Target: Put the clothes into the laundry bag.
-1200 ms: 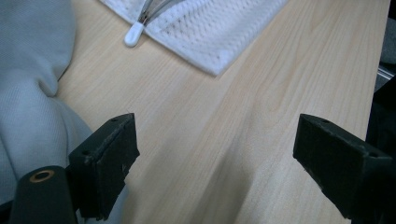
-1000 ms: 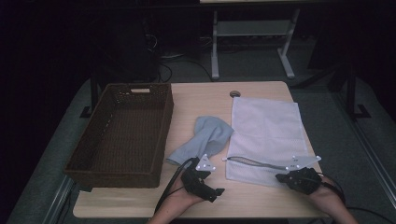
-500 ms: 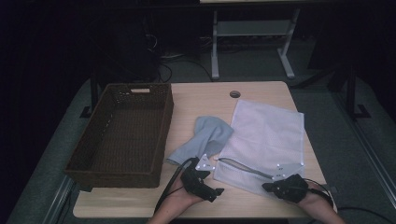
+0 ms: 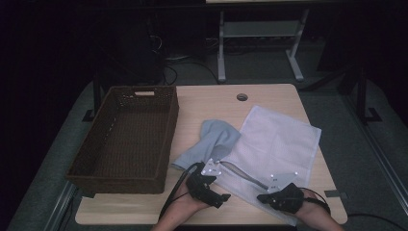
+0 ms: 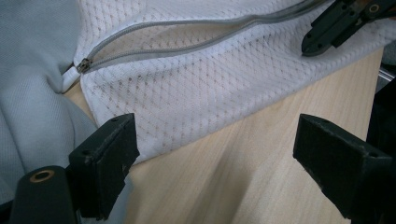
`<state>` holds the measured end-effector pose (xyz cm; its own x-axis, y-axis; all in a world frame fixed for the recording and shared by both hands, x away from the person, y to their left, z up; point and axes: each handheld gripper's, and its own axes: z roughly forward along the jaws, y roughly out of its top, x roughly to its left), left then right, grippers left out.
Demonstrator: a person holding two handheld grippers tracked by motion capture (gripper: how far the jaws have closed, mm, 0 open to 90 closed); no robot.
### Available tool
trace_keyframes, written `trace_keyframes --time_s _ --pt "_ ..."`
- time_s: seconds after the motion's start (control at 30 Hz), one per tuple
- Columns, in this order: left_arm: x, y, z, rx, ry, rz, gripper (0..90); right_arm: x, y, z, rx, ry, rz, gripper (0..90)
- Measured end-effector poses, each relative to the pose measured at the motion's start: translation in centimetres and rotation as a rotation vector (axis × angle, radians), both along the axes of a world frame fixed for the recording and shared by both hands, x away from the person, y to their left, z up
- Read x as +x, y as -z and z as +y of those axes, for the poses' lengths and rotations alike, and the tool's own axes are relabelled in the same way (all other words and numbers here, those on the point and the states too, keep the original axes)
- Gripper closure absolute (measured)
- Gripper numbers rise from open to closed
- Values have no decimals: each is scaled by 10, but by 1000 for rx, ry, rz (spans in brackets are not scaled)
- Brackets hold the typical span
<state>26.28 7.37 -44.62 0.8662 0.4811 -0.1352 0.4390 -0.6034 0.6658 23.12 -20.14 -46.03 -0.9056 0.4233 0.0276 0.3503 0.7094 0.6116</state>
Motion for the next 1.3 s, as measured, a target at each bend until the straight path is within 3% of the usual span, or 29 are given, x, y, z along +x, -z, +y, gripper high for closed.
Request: trace_keyframes --time_s 0.2,0.37,0.47,0.5,0.57,0.67,0.77,0.9,1.3 --pt "0 0 0 -1 1 0 132 1 -2 -1 25 -2 13 862" --pt "0 0 1 -3 -4 3 132 12 -13 -12 85 50 -3 619" --pt "0 1 0 -4 -6 7 132 18 -16 -16 101 71 -9 566" --pt "0 1 0 -2 -3 6 133 25 -18 -18 115 88 -25 488" --pt "0 1 0 -2 -3 6 132 32 -20 -17 122 95 -40 442" --pt "0 1 0 -1 -5 5 132 42 -20 -14 129 91 -32 397" --pt "1 1 1 2 -7 5 133 60 -15 -9 114 93 -38 363" --pt "2 2 3 -3 -16 8 133 73 -8 -8 115 105 -29 327" --pt "2 3 3 3 -14 12 133 72 7 -4 28 96 -24 313"
